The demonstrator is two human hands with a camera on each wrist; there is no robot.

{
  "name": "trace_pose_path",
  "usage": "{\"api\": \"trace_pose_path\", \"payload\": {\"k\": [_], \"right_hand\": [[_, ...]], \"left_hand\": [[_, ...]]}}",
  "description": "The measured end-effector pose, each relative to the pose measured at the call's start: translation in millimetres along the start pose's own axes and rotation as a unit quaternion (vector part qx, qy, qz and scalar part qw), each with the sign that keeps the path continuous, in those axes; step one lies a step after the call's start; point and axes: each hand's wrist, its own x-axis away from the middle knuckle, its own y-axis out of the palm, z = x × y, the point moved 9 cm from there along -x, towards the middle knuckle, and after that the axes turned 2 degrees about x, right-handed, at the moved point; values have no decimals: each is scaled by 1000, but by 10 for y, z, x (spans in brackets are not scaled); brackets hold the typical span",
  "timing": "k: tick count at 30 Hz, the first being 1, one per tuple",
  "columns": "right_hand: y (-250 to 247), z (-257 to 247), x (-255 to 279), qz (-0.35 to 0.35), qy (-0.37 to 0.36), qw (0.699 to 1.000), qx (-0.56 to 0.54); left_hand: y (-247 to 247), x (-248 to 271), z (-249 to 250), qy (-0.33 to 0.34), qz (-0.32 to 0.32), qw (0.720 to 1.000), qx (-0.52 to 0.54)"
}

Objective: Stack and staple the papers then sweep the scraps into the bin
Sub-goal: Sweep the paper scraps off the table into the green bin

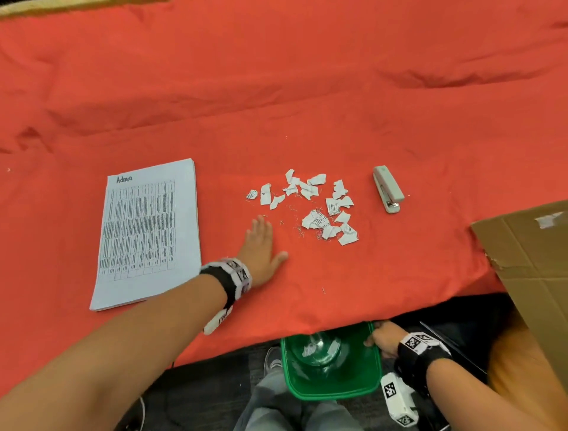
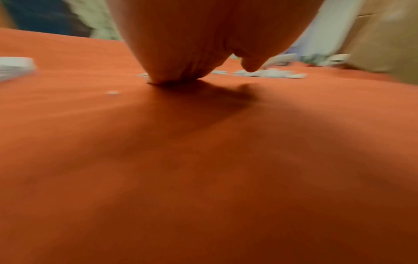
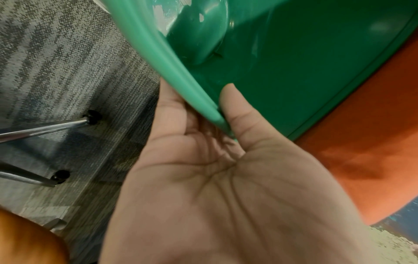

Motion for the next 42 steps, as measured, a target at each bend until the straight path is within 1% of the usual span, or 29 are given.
{"api": "trace_pose_path", "payload": {"k": [2, 3, 4, 5, 7, 9, 10, 12, 13, 14, 16, 18, 20, 22, 25, 28, 30, 32, 34, 36, 38, 40, 42], "right_hand": [[-14, -20, 34, -2, 7, 1000, 2], [-36, -26, 36, -1, 8, 1000, -6], [-52, -30, 48, 1, 11, 1000, -12], [-57, -25, 58, -2, 14, 1000, -12], [-50, -14, 45, -6, 14, 1000, -25], [-34, 45, -52, -6, 14, 999, -28], [-12, 112, -168, -9, 14, 999, -27], [1, 102, -181, -11, 6, 1000, -18], [-30, 38, -79, -7, 4, 1000, -12], [-57, 9, -9, 0, 7, 1000, -11], [-74, -7, 81, -10, 14, 1000, 5], [-84, 9, 90, -12, 17, 1000, 10], [-92, 5, 102, -13, 14, 1000, 10], [-95, -6, 113, -12, 12, 1000, 8], [-114, -30, 184, -10, 11, 1000, 10], [-106, -5, 177, -7, 8, 1000, 16], [-109, -9, 178, -5, 5, 1000, 24], [-118, -3, 180, -2, 3, 1000, 27], [-122, 4, 174, -2, -4, 1000, 26], [-119, -1, 182, -6, -7, 1000, 26], [-128, -30, 204, 4, -11, 999, 33], [-137, -27, 200, 21, -9, 999, 33], [-114, -39, 194, 25, -13, 999, 25]], "left_hand": [[210, 189, 373, 108, -70, 992, -15], [223, 217, 468, 140, -85, 986, -17], [151, 170, 490, 152, -75, 985, -13], [21, 66, 460, 147, -46, 988, -6], [-309, -239, 245, 92, 25, 995, 20], [-587, -534, -80, 10, 71, 997, 33], [-693, -647, -245, -31, 83, 996, 30], [-816, -799, -505, -93, 90, 991, 34], [-827, -841, -572, -108, 88, 989, 39], [-801, -866, -583, -109, 81, 990, 42], [-683, -859, -446, -69, 61, 995, 35], [-507, -743, -189, -2, 46, 999, 23], [-295, -535, 90, 57, 28, 998, 18], [-42, -263, 365, 107, -4, 994, 8], [348, 220, 747, 182, -62, 981, -22], [691, 686, 1011, 235, -129, 962, -48], [829, 934, 1122, 267, -171, 947, -53], [806, 1034, 1148, 278, -186, 941, -44], [594, 893, 1058, 247, -157, 956, -20], [248, 552, 856, 183, -106, 977, 22], [-122, 118, 545, 105, -48, 992, 50], [-456, -238, 178, 22, 10, 998, 52], [-668, -451, -171, -54, 51, 997, 37]]}}
